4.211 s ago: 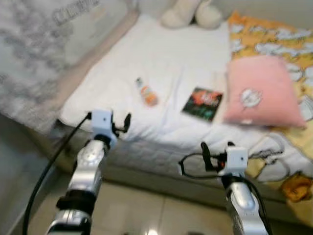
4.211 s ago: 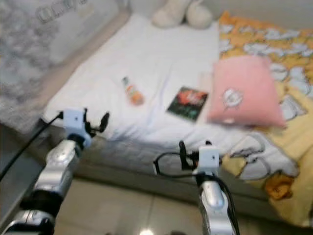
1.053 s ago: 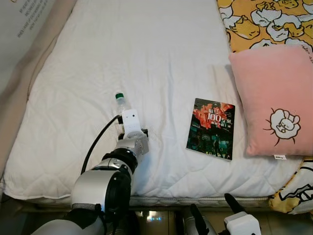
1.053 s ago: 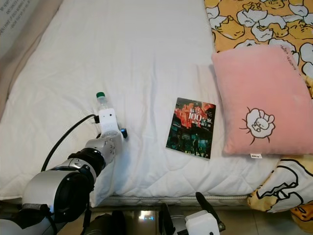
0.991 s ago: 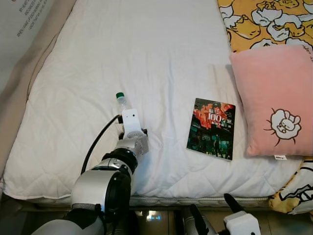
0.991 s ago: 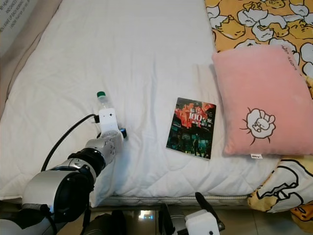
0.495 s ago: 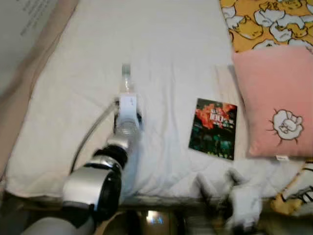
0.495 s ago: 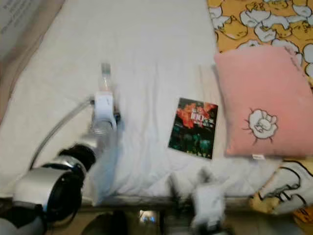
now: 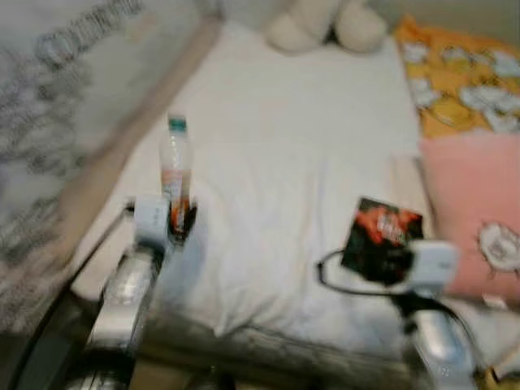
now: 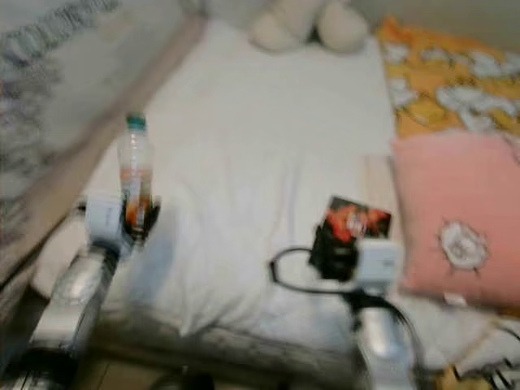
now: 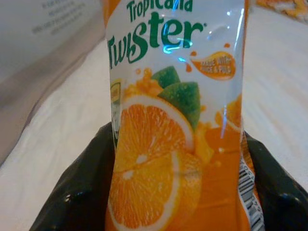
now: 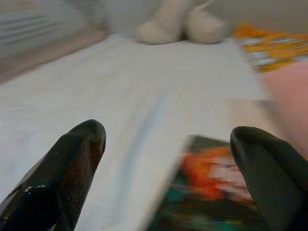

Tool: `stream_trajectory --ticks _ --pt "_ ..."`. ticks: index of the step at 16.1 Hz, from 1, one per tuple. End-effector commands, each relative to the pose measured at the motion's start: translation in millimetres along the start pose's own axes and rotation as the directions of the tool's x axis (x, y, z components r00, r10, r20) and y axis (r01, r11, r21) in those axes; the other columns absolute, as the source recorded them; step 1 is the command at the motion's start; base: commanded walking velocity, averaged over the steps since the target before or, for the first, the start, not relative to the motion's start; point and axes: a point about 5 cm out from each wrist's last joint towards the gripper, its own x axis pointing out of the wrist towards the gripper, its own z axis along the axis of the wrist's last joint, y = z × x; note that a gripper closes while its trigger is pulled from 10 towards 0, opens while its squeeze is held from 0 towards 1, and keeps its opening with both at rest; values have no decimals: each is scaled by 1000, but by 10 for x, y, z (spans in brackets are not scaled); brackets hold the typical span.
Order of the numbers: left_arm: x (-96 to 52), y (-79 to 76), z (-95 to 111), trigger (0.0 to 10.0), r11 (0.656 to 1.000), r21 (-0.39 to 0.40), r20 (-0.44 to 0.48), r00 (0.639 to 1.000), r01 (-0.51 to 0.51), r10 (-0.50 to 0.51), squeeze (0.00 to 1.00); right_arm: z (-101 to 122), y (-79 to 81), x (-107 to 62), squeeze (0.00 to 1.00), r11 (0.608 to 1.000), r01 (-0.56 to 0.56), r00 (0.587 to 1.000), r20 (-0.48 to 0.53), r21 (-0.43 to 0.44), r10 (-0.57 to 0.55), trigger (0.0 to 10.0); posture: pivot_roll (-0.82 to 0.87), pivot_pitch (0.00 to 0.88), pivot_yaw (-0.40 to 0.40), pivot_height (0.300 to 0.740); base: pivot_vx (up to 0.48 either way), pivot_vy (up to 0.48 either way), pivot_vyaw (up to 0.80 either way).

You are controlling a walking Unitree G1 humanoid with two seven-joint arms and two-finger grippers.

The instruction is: Clean up the room

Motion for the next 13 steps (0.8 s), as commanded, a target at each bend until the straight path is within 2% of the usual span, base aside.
stream_trajectory --ticks 1,3,5,6,8,9,10,13 --pt "35 -71 208 10000 999 0 96 994 48 -48 0 -23 -10 37 0 1000 -3 1000 3 5 3 10000 -14 0 15 735 0 0 0" --pt "-27 -71 147 10000 998 -70 72 997 4 1 0 -98 -52 119 0 999 30 999 -12 46 -29 10000 -15 0 10 735 0 -480 0" --pt "-30 -174 196 10000 994 -104 100 995 38 -27 0 -213 -179 156 0 995 81 996 -53 60 -78 10000 -32 0 30 735 0 -480 0" --pt "-76 -210 199 10000 991 -120 105 994 54 -42 0 -184 -213 156 0 995 84 996 -33 48 -83 10000 -43 0 30 735 0 -480 0" --pt "-115 -287 200 10000 988 -110 111 989 110 -98 0 -165 -206 138 0 997 75 997 -12 11 -75 10000 -58 0 38 735 0 -480 0" --pt "-97 -322 215 10000 985 -109 116 986 132 -119 0 -157 -197 127 0 997 64 998 4 -44 -64 10000 -68 0 42 735 0 -480 0" --pt "-73 -343 238 10000 984 -115 125 984 139 -125 0 -148 -184 119 0 997 56 998 14 -57 -55 10000 -72 0 41 735 0 -480 0" --pt "-37 -401 277 10000 979 -136 134 982 151 -133 0 -176 -173 104 0 997 63 998 11 -38 -62 10000 -85 0 42 735 0 -480 0"
